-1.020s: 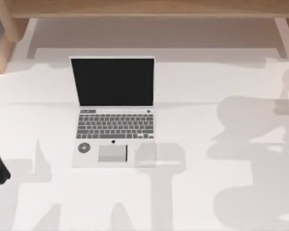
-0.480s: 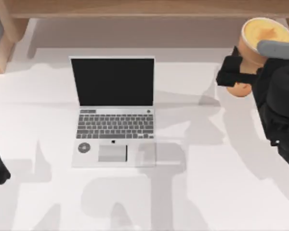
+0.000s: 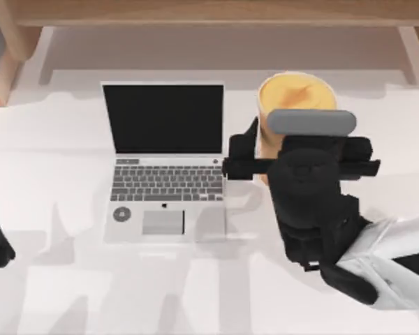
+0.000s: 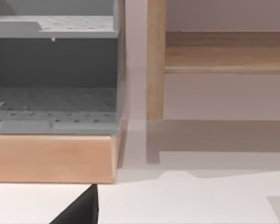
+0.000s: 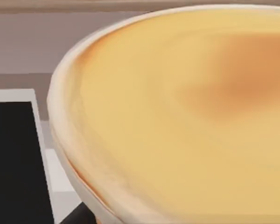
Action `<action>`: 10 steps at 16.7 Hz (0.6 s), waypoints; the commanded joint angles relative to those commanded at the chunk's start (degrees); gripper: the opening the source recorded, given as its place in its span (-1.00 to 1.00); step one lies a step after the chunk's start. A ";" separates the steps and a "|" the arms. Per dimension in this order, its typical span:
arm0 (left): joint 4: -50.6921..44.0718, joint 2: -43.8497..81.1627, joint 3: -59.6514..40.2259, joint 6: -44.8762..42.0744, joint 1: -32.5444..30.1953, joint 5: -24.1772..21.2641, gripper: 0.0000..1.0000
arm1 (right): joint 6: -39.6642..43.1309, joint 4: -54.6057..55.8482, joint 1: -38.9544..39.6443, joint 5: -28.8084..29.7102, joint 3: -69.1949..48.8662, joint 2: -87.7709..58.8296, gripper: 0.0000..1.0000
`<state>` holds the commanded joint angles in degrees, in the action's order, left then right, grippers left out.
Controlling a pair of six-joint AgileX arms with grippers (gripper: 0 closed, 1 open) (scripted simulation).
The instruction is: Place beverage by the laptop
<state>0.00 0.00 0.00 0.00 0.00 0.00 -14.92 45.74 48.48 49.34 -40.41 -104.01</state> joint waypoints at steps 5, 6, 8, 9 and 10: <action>0.00 0.00 0.00 0.00 0.00 0.00 1.00 | -0.19 -1.43 2.60 2.31 -0.17 0.10 -1.00; 0.00 0.00 0.00 0.00 0.00 0.00 1.00 | -0.19 -1.43 2.60 2.31 -0.17 0.10 -1.00; 0.00 0.00 0.00 0.00 0.00 0.00 1.00 | -0.24 -1.32 2.43 2.14 0.04 0.21 -1.00; 0.00 0.00 0.00 0.00 0.00 0.00 1.00 | -0.15 -1.19 2.69 2.11 0.20 0.35 -1.00; 0.00 0.00 0.00 0.00 0.00 0.00 1.00 | 0.01 -0.91 3.14 2.10 0.40 0.55 -1.00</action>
<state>0.00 0.00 0.00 0.00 0.00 0.00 -14.91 44.83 51.62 51.44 -40.01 -103.45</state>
